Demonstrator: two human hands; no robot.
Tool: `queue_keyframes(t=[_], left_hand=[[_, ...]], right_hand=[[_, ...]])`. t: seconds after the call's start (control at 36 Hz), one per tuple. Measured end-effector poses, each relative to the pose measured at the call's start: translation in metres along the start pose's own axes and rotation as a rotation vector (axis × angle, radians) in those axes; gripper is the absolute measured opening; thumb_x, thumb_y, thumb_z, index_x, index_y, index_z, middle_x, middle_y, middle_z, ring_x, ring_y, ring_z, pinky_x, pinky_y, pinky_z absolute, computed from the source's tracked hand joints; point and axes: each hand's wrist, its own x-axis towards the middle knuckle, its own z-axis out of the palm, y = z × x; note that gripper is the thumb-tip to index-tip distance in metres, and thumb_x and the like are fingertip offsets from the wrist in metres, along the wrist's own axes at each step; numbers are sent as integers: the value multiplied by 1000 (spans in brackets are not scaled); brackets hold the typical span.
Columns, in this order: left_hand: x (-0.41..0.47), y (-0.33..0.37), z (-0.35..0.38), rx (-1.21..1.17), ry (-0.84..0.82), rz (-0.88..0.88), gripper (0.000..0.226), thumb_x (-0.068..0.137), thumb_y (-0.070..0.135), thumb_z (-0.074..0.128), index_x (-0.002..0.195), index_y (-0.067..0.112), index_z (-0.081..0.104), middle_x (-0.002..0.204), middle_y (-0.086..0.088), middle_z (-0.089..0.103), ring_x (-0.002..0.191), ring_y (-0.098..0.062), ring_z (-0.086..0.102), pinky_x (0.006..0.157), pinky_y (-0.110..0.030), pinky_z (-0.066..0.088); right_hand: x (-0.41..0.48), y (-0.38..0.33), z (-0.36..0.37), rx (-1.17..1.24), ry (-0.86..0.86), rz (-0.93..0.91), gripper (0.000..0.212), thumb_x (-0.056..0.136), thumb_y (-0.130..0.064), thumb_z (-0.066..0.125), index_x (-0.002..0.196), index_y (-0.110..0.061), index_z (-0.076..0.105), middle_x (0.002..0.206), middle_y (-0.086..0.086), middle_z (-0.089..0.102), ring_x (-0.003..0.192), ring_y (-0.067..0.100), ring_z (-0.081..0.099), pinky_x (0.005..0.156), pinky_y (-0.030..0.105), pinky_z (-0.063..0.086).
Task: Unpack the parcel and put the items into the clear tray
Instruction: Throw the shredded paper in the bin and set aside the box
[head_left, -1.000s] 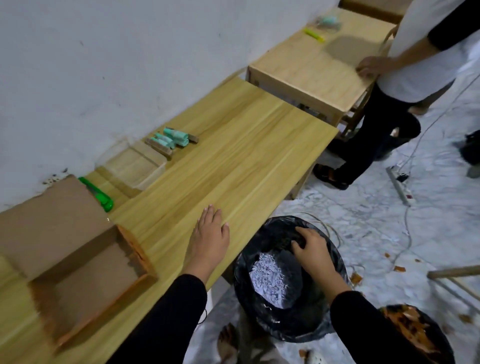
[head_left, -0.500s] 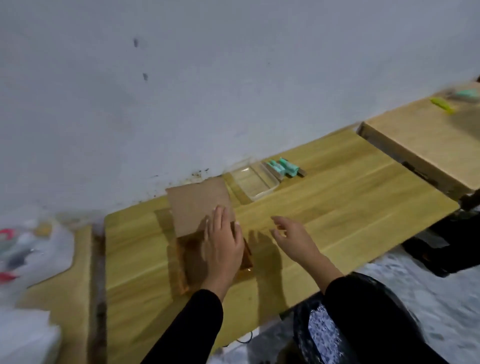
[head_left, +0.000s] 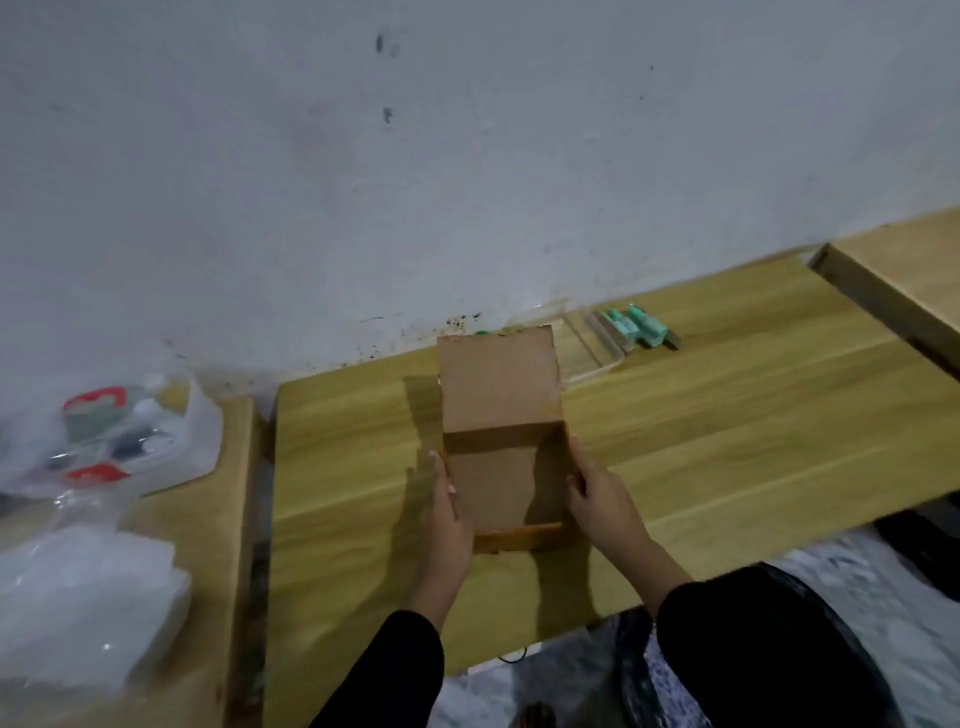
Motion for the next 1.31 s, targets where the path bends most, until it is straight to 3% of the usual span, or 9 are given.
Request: queue_keyframes(t=[0.17, 0.31, 0.39, 0.53, 0.67, 0.78, 0.89, 1.03, 1.31], left_hand=[[-17, 51, 73, 11, -133, 137, 56, 101, 15, 30, 148, 33, 6, 81, 15, 44, 59, -12, 43, 51, -27, 35], [-69, 98, 155, 22, -336, 256, 55, 101, 17, 28, 148, 36, 4, 111, 5, 54, 54, -7, 36, 48, -23, 31], [-108, 115, 204, 29, -471, 307, 54, 102, 19, 27, 148, 36, 6, 107, 16, 47, 61, 0, 34, 62, -27, 37], [-161, 113, 267, 115, -642, 341, 49, 101, 27, 27, 147, 37, 13, 103, -2, 58, 72, -17, 53, 63, -29, 38], [-191, 89, 300, 207, -716, 305, 45, 101, 32, 27, 145, 38, 21, 96, 1, 51, 72, -8, 47, 72, -33, 43], [-191, 61, 317, 264, -734, 226, 46, 101, 33, 25, 147, 38, 17, 107, -4, 57, 79, -9, 49, 81, -36, 48], [-180, 38, 329, 299, -739, 169, 47, 101, 33, 26, 147, 37, 16, 131, -6, 52, 98, -15, 50, 82, -29, 43], [-170, 20, 339, 449, -719, 163, 52, 100, 32, 32, 149, 20, 19, 153, -4, 27, 139, -23, 28, 109, -36, 28], [-171, 30, 351, 489, -732, 224, 50, 100, 30, 36, 145, 12, 28, 153, -6, 26, 140, -22, 27, 114, -33, 24]], right_hand=[[-34, 62, -78, 64, 155, 128, 57, 95, -16, 41, 146, -30, 20, 84, 11, 60, 67, 22, 53, 50, 27, 36], [-91, 140, -146, 18, 312, 283, 56, 93, -16, 42, 145, -30, 25, 88, 18, 64, 71, 30, 59, 52, 35, 40], [-139, 185, -176, 22, 376, 380, 58, 91, -14, 43, 145, -30, 26, 97, 18, 65, 79, 30, 60, 64, 40, 49], [-212, 247, -194, 68, 424, 489, 58, 93, -15, 41, 145, -33, 23, 122, 9, 60, 97, 24, 59, 76, 37, 51], [-249, 297, -175, 110, 379, 566, 58, 92, -16, 42, 144, -33, 25, 122, 14, 58, 98, 28, 58, 81, 44, 53], [-249, 321, -148, 136, 315, 612, 58, 91, -12, 44, 144, -25, 28, 121, 12, 59, 96, 24, 58, 71, 26, 44], [-241, 336, -126, 196, 277, 652, 52, 90, -11, 47, 140, -15, 37, 125, 10, 60, 108, 24, 57, 81, 24, 43], [-234, 348, -105, 186, 140, 715, 52, 93, -22, 48, 141, -8, 34, 143, 12, 43, 129, 26, 43, 105, 35, 38], [-221, 344, -115, 185, 90, 674, 48, 95, -23, 47, 139, -6, 37, 145, 11, 40, 133, 25, 39, 108, 33, 33]])
